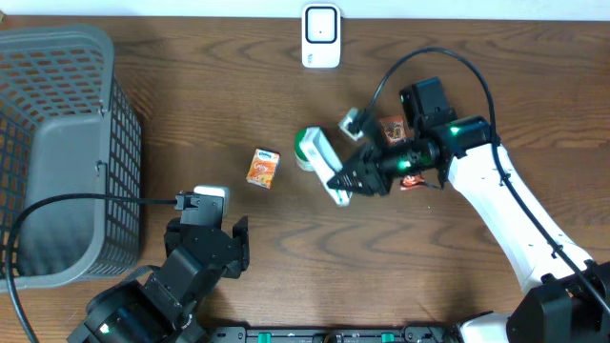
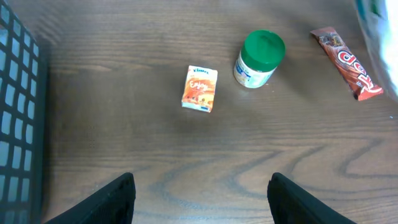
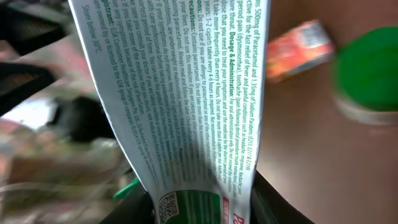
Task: Scan the item barcode
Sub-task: 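Lift the Panadol box and carry it up toward the white scanner, then hold the Panadol box barcode under the white scanner with right gripper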
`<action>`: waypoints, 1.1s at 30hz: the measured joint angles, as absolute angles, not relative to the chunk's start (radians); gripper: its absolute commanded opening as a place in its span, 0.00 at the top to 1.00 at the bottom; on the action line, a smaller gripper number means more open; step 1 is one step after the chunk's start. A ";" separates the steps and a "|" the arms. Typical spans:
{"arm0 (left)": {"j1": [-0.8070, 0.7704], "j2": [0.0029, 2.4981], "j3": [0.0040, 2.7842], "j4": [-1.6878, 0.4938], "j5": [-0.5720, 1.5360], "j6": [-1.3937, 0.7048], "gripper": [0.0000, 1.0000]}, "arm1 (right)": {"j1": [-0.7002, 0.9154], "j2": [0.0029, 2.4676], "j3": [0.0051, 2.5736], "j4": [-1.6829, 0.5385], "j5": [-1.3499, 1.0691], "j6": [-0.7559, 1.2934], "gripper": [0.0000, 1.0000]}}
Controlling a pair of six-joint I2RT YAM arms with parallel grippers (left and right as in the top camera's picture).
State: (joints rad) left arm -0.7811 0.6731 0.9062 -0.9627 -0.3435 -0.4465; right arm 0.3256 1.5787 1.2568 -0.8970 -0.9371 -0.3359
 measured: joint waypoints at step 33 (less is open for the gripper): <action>-0.781 0.673 0.906 -0.963 -0.344 -0.447 0.31 | 0.347 2.018 1.351 0.261 0.329 -0.538 0.75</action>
